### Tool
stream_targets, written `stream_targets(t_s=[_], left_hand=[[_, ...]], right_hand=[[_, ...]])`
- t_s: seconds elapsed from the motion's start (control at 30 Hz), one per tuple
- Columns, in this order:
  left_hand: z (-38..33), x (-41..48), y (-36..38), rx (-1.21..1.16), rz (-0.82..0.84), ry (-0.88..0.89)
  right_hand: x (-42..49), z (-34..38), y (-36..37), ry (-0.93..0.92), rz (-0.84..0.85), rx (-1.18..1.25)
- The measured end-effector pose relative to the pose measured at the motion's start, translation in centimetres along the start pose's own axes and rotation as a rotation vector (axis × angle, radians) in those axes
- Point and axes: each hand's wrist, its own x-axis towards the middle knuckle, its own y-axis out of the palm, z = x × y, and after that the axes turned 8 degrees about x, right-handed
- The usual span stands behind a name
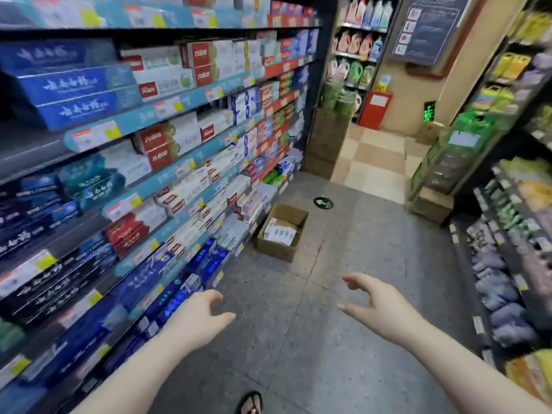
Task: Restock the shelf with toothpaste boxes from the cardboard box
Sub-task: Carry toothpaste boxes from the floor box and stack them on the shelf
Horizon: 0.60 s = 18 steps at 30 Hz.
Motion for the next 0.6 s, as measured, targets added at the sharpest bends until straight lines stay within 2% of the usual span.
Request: stream_targets(t_s=[0.33, 0.6], left_hand=[[-10.4, 22.0, -3.8, 0.068, 0.098, 0.109], [-18.6, 34.8, -2.1, 0.063, 0.112, 0.121]], right_hand=[[15.1, -6.3, -6.1, 0.243, -0.034, 0.044], [29.5, -12.1, -10.7, 0.231, 0.033, 0.029]])
